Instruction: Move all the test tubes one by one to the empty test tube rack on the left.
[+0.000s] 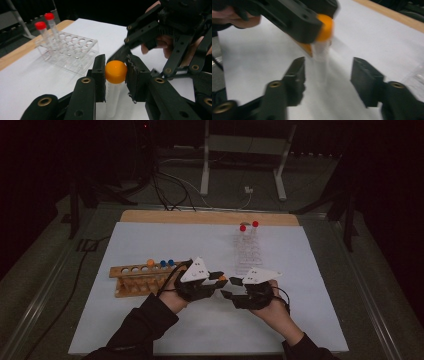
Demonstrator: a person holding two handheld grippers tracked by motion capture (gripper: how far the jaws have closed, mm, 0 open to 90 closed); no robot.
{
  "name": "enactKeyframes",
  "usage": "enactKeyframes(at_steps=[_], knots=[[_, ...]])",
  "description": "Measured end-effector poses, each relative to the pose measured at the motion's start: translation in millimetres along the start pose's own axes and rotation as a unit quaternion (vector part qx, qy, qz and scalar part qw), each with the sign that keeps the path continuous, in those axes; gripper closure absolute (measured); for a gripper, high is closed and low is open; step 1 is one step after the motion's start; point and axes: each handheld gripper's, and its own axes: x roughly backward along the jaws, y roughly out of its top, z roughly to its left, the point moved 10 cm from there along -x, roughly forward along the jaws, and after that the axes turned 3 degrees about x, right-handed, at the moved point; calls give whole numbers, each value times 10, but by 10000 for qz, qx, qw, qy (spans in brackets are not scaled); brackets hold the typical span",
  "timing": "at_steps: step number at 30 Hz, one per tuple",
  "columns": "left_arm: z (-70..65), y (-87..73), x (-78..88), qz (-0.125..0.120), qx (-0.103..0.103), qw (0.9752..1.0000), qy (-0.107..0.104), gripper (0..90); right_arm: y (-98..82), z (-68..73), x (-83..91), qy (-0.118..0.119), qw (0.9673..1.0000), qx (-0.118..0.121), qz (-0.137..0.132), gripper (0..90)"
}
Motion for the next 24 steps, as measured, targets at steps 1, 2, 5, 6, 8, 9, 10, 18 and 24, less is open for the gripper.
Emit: enactKeyframes(at_steps=[1, 2, 5, 6, 8, 9, 10, 18, 24], knots=[[6, 1, 34, 5, 9, 10000, -11, 714, 8, -14, 10, -56, 10000, -19, -27, 385], [16, 0, 72, -5, 2, 10000, 37, 714, 13, -26, 19, -91, 9999, -39, -38, 353], [64, -23, 214, 1, 23, 9999, 146, 714, 32, -49, 47, -108, 9998, -115, -156, 252], [86, -37, 264, 21, 35, 9998, 180, 714, 27, -54, 47, -78, 9998, -129, -149, 201], [138, -68, 374, 31, 60, 9995, 294, 713, 13, -68, 39, -149, 9997, -129, -106, 140], [159, -80, 417, 40, 77, 9995, 318, 713, 8, -71, 36, -171, 9997, -149, -104, 112], [191, -96, 476, 48, 96, 9992, 397, 713, 6, -77, 32, -200, 9996, -147, -97, 76], [416, -209, 965, 25, 236, 9953, 939, 713, 30, -95, 52, -263, 9993, -221, -138, 0], [592, -306, 1274, 61, 326, 9904, 1345, 713, 44, -77, 66, -156, 9994, -224, -208, 0]])
